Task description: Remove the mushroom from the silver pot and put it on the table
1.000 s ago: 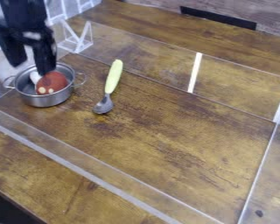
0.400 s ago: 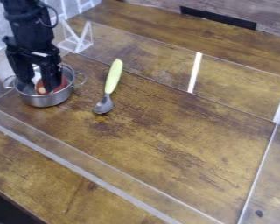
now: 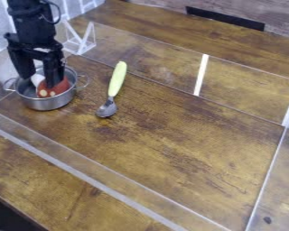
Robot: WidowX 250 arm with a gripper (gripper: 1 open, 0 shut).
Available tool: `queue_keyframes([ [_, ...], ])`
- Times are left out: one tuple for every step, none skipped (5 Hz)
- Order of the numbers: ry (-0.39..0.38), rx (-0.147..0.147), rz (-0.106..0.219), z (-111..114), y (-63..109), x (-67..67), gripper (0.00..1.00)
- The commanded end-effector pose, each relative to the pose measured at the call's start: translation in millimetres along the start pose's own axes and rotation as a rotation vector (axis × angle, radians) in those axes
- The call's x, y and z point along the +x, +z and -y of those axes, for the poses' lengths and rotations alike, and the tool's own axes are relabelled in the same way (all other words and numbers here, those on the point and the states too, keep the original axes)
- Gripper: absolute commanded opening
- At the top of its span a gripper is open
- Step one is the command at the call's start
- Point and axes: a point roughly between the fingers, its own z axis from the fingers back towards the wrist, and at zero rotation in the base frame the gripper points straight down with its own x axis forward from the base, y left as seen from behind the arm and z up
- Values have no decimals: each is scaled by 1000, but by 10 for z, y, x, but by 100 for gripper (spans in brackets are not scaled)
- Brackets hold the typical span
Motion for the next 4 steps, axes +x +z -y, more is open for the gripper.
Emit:
queue_keyframes([
  [36, 26, 43, -70, 175, 43, 100],
  [-2, 20, 33, -8, 24, 58, 100],
  [-38, 15, 30, 60, -107, 80, 100],
  [-38, 12, 29, 129, -109, 183, 100],
])
